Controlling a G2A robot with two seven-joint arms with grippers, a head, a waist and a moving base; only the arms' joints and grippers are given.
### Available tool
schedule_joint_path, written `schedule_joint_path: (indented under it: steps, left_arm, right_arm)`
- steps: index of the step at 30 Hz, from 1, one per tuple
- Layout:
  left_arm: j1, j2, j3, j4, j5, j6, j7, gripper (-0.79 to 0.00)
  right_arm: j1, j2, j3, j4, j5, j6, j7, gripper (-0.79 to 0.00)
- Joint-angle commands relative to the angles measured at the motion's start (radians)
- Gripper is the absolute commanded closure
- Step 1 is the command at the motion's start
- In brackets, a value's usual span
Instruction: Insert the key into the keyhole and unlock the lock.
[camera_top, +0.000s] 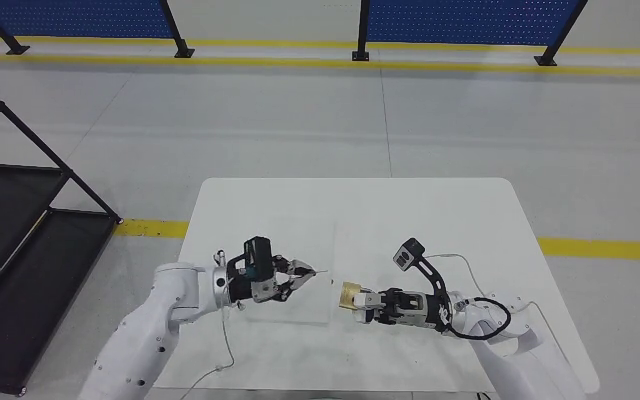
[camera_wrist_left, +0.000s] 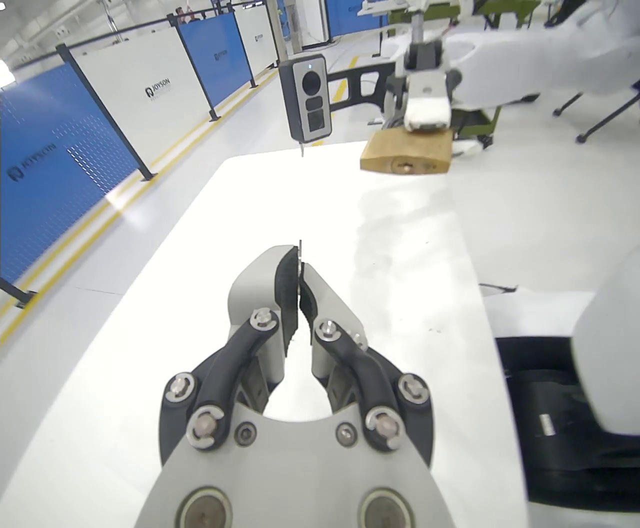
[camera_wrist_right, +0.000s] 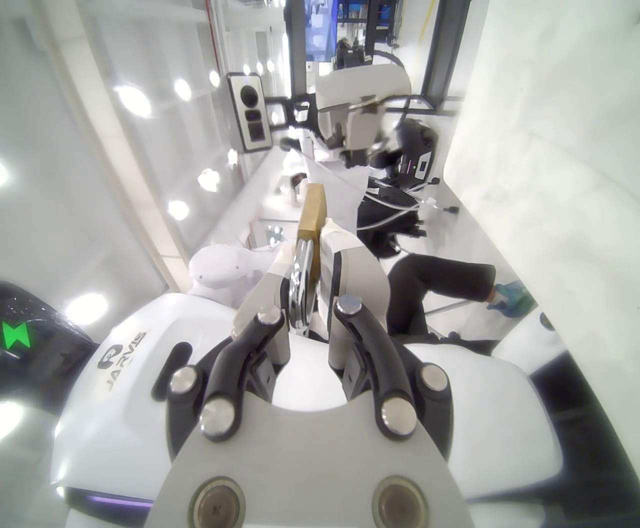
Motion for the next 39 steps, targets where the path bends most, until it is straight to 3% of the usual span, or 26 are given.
schedule_joint_path:
  steps: [1,5,9,18,21,34,39]
  left_arm:
    - [0.002,0.007,0.025,0.028,0.292,0.076,0.227,0.0]
    - [-0.014,0.026,0.072,0.125,0.547,0.209,0.566,0.0]
    - [-0.037,0.04,0.102,0.187,0.674,0.282,0.742,0.0]
    - [-0.037,0.04,0.102,0.187,0.674,0.282,0.742,0.0]
    - [-0.041,0.037,0.111,0.185,0.675,0.339,0.707,0.0]
    - [-0.082,0.06,0.13,0.199,1.068,0.888,0.919,0.0]
    - [-0.068,0.07,0.103,0.182,1.131,1.025,0.953,0.0]
  right_arm:
    - [0.0,0.0,0.0,0.0,0.0,0.0,0.0,0.0]
    - [0.0,0.0,0.0,0.0,0.0,0.0,0.0,0.0]
    - [0.0,0.0,0.0,0.0,0.0,0.0,0.0,0.0]
    - [0.0,0.0,0.0,0.0,0.0,0.0,0.0,0.0]
    - [0.0,0.0,0.0,0.0,0.0,0.0,0.0,0.0]
    - [0.0,0.0,0.0,0.0,0.0,0.0,0.0,0.0]
    - [0.0,0.0,0.0,0.0,0.0,0.0,0.0,0.0]
